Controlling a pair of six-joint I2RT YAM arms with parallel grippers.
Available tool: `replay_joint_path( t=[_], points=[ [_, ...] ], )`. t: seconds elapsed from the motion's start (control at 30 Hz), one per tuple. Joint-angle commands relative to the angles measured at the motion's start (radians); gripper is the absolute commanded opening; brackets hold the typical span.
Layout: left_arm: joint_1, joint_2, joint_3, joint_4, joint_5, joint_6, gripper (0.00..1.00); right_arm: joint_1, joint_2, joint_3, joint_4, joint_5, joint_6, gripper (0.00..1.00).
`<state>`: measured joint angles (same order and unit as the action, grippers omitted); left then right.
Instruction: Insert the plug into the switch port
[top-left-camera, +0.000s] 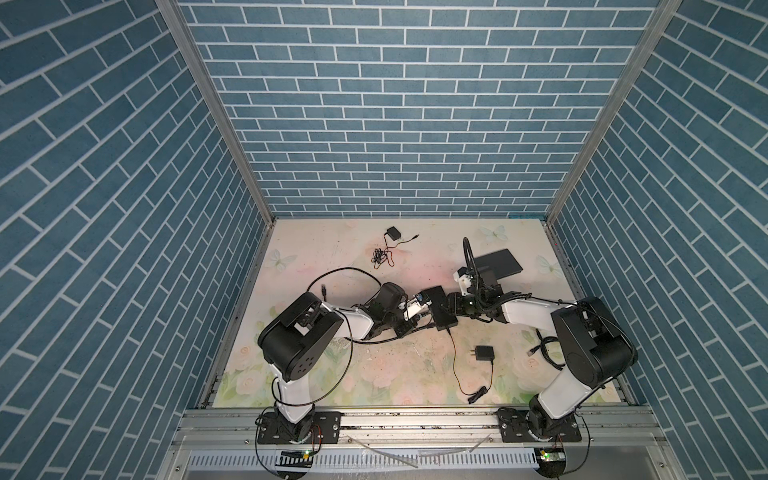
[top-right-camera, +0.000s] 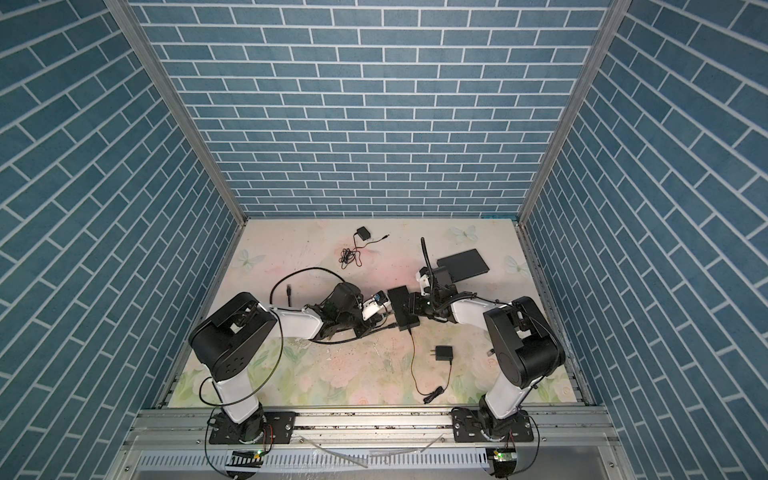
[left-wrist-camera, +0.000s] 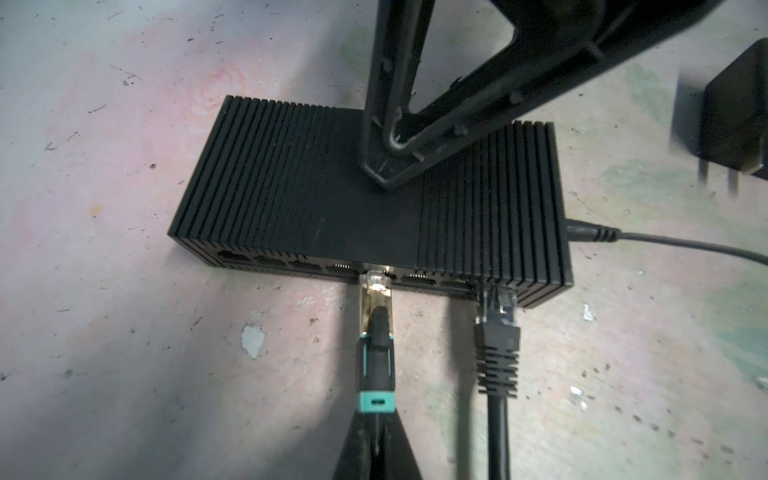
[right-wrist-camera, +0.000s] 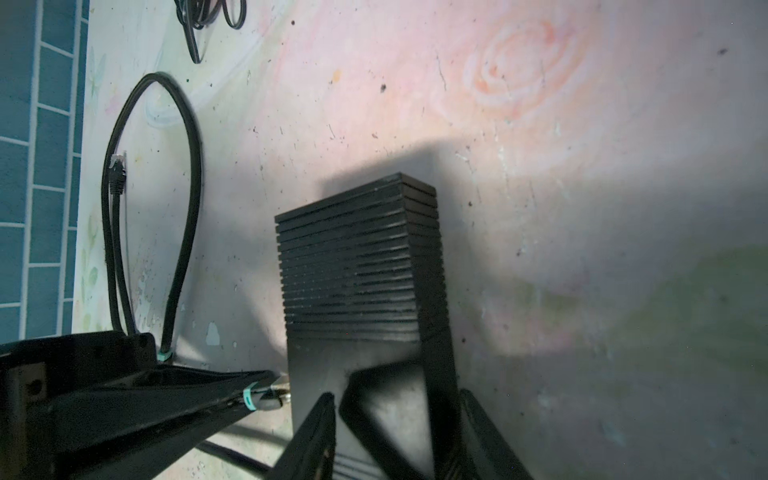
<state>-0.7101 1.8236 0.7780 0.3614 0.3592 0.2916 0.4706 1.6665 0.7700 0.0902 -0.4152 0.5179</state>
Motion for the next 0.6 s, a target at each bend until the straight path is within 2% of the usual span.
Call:
replay_joint_path(
  t=[0.0,0.23,0.37,0.57],
  points=[
    [-0.017,0.034,-0.004,0.065,0.037,-0.042,0.00,0.026,0.002,-0.028,0.061,-0.189,0.009,0.47],
    [-0.018,0.045,-0.009,0.068,0.053,-0.025,0.00,0.028,0.020,-0.071,0.156,-0.299,0.027,0.46],
    [-0.017,0.061,-0.006,0.065,0.077,0.011,0.00,0.028,0.046,-0.073,0.170,-0.381,-0.007,0.45],
    [-0.007,0.081,0.026,-0.034,0.069,0.092,0.00,0.024,0.061,-0.031,0.027,-0.366,-0.112,0.46]
  ],
)
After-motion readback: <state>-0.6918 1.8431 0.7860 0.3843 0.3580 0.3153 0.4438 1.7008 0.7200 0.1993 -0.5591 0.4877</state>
